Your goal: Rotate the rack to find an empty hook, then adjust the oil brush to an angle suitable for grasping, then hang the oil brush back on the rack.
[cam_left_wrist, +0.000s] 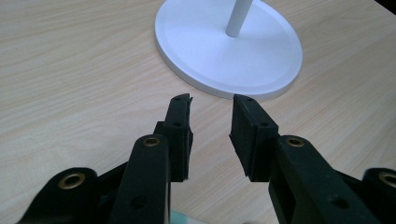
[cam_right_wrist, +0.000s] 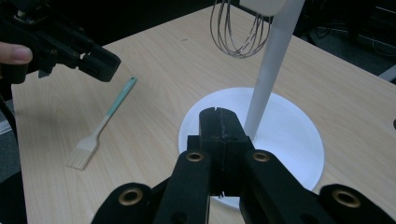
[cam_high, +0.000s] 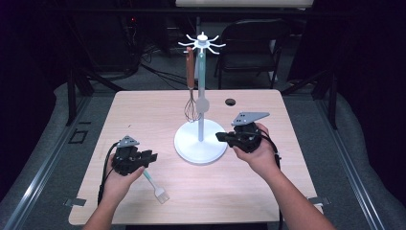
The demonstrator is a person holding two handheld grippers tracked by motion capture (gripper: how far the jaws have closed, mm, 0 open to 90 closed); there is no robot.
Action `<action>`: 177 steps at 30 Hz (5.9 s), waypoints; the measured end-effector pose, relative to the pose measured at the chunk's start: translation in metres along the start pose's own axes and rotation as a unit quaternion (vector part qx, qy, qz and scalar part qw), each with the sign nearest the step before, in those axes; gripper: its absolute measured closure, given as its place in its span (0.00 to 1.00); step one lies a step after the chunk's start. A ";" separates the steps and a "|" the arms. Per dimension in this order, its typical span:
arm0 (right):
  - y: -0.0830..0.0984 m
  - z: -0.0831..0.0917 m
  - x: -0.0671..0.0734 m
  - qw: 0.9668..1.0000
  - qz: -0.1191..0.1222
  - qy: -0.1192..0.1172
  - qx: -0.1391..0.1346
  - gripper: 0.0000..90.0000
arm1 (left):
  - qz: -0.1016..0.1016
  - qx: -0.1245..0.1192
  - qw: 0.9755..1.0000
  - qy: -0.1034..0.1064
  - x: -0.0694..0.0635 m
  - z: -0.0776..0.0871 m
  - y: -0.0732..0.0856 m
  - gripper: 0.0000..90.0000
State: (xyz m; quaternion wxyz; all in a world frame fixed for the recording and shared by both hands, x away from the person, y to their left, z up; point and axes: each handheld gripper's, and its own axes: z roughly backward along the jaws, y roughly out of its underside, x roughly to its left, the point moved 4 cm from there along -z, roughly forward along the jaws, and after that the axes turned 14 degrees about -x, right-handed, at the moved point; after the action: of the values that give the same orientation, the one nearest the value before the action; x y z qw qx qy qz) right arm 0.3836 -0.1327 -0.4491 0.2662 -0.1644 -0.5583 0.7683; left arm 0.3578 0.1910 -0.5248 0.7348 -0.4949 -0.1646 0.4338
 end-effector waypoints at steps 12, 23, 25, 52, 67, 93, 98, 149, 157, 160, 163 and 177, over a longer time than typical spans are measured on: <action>-0.023 0.002 -0.005 1.000 0.006 -0.004 -0.011 1.00 | -0.005 0.006 1.000 0.002 0.000 -0.001 0.003 0.74; -0.050 0.001 -0.011 1.000 0.021 -0.010 -0.011 1.00 | -0.003 0.006 1.000 0.000 0.000 -0.003 0.006 0.74; -0.059 0.002 -0.013 1.000 0.025 -0.009 -0.013 1.00 | -0.005 0.012 1.000 0.002 0.000 -0.003 0.006 0.74; -0.170 0.018 -0.039 0.997 0.040 0.004 -0.072 1.00 | 0.003 0.005 1.000 -0.008 0.005 0.010 0.012 0.74; -0.206 0.027 -0.050 0.992 0.036 0.018 -0.117 1.00 | 0.017 -0.001 1.000 -0.020 0.009 0.021 0.017 0.74; -0.207 0.006 -0.024 0.993 0.059 0.009 -0.105 1.00 | 0.019 -0.003 1.000 -0.016 0.014 0.023 0.013 0.74; -0.195 0.008 -0.024 0.993 0.057 0.012 -0.100 1.00 | 0.019 -0.011 1.000 -0.022 0.016 0.023 0.014 0.74; 0.091 -0.159 0.119 0.992 0.006 -0.072 0.106 0.75 | 0.011 -0.031 0.996 -0.077 0.038 0.035 0.021 0.65; 0.099 -0.181 0.141 0.987 0.008 -0.099 0.123 0.77 | 0.024 -0.031 0.995 -0.091 0.039 0.053 0.031 0.64; 0.101 -0.187 0.149 0.987 0.013 -0.103 0.123 0.77 | 0.028 -0.030 0.994 -0.099 0.040 0.058 0.035 0.64; 0.102 -0.192 0.155 0.986 0.018 -0.106 0.130 0.77 | 0.032 -0.031 0.994 -0.103 0.041 0.062 0.037 0.64; 0.109 -0.179 0.145 0.986 0.014 -0.085 0.143 0.92 | 0.028 -0.028 0.996 -0.082 0.037 0.046 0.030 0.67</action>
State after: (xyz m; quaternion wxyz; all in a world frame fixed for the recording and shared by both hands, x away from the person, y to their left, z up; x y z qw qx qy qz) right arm 0.3404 0.0658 -0.6039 0.2279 -0.0667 -0.4611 0.8550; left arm 0.3345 0.2515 -0.5369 0.6924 -0.4823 -0.2226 0.4883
